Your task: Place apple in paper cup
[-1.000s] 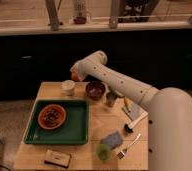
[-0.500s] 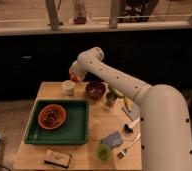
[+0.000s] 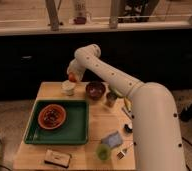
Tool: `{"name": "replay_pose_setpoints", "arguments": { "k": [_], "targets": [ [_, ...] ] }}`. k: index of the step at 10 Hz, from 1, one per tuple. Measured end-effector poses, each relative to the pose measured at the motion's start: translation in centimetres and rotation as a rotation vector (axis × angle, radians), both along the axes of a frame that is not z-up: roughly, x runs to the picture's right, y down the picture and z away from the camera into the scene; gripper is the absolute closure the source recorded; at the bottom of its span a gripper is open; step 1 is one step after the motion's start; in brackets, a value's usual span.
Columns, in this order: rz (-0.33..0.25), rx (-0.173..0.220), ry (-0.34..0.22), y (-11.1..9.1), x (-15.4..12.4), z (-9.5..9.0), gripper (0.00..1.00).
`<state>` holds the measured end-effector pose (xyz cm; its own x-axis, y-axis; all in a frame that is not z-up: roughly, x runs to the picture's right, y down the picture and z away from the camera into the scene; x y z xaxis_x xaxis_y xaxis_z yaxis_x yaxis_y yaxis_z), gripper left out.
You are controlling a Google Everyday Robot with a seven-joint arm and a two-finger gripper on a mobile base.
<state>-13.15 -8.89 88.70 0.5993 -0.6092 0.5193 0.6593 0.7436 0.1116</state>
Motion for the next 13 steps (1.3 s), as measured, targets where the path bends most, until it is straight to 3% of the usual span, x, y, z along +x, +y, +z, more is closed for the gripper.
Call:
{"name": "replay_pose_setpoints", "arguments": {
  "k": [7, 11, 13],
  "targets": [
    [-0.059, -0.021, -0.058, 1.1, -2.1, -0.1, 0.98],
    [-0.065, -0.021, -0.058, 1.3, -2.6, -0.2, 0.63],
    [-0.048, 0.001, -0.038, 1.3, -2.4, -0.2, 0.44]
  ]
}}
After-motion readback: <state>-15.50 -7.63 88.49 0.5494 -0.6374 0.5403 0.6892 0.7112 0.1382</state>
